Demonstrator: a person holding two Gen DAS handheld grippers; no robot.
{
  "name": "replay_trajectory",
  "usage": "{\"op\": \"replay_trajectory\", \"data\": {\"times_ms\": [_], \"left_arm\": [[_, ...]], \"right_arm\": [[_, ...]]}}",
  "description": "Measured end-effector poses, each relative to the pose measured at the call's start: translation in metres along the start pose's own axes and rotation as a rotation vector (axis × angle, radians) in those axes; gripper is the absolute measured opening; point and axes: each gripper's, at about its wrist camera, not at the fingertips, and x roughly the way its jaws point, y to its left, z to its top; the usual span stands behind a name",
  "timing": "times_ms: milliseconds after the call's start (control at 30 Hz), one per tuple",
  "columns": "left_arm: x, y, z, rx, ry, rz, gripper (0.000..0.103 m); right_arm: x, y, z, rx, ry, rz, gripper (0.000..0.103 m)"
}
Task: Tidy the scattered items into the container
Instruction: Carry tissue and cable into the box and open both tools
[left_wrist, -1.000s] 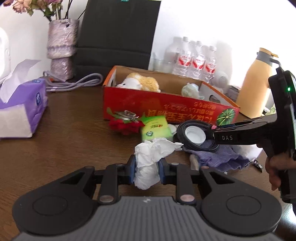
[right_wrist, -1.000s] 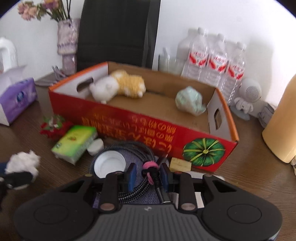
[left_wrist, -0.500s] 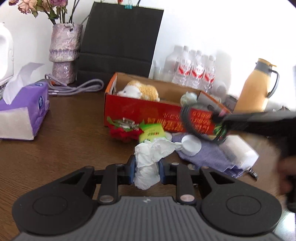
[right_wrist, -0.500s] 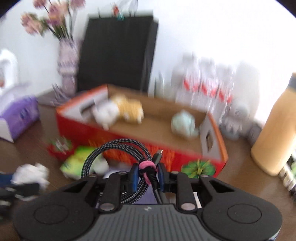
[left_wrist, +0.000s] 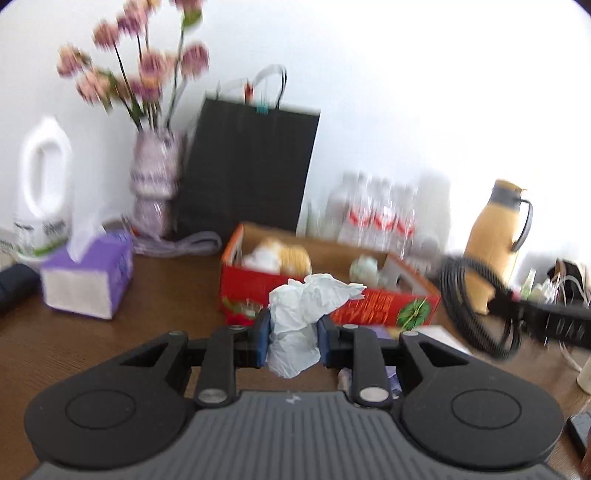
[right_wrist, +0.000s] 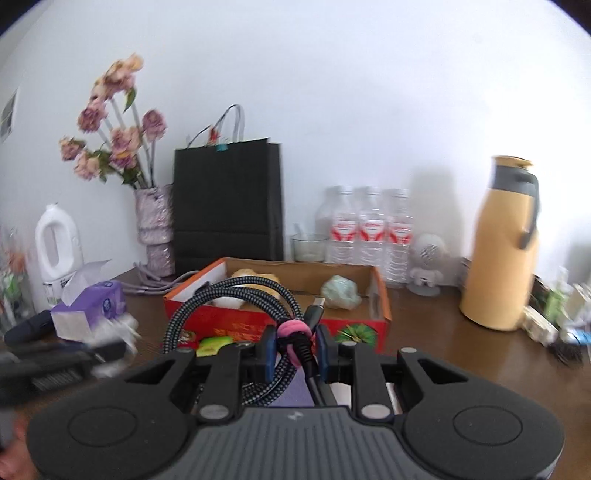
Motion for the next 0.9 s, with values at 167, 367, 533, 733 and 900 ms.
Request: {"op": "replay_trajectory", "data": {"times_ms": [167,367,533,733,900], "left_arm": [[-0.023,-0.008,-0.012,0.002,-0.017,-0.027,0.027],[-0.034,0.003,-0.025,0.006,0.002,-0.016,0.027],[-0.029,0.009,-0.018,0.03,-0.008,0.023,0.027],[-0.004,0.001,0.016,0.053,-0.03,-0.065,0.025],[0.059,-0.006,0.076,0.06,0.014,-0.119,0.024]], "right_arm": [[-0.026,-0.011,-0.028,0.019,-0.037,0.002,0.021],[-0.048,-0.009,-0.05,0.038,-0.06,0.024,0.021],[-0.044,-0.011,-0.052,0.032,-0.052,0.02,0.021],[-0.019,-0.037,-0.024,0.131,-0.033,0.014,0.021],[0.014,-0.056,0.036,0.132,-0.073,0.025,0.021]]}}
